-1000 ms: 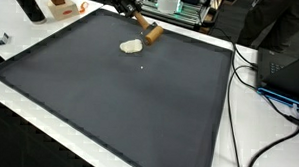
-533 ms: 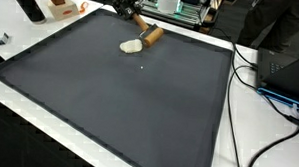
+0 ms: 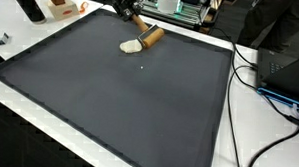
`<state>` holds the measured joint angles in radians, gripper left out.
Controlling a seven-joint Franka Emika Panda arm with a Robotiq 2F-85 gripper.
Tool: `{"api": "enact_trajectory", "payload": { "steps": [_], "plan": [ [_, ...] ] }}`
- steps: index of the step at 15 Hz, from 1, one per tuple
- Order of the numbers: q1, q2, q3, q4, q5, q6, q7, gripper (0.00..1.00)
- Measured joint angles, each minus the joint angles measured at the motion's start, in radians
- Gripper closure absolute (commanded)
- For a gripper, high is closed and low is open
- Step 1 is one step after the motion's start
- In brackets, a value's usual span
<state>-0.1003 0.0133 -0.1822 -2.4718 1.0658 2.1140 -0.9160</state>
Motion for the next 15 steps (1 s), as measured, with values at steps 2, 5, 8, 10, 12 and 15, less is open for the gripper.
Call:
{"api": "enact_trajectory", "payload": {
  "steps": [2,5,8,10,12,15],
  "plan": [
    [0.000,0.001,0.004,0.005,0.000,0.000,0.038,0.76],
    [0.000,0.000,0.014,0.014,0.000,0.000,0.100,0.76],
    [0.001,-0.010,0.028,0.019,-0.006,0.020,0.189,0.76],
    [0.002,-0.021,0.041,0.020,-0.021,0.055,0.264,0.76],
    [0.006,-0.033,0.057,0.021,-0.061,0.104,0.356,0.76],
    [0.011,-0.056,0.082,0.022,-0.171,0.159,0.519,0.76]
  ]
}}
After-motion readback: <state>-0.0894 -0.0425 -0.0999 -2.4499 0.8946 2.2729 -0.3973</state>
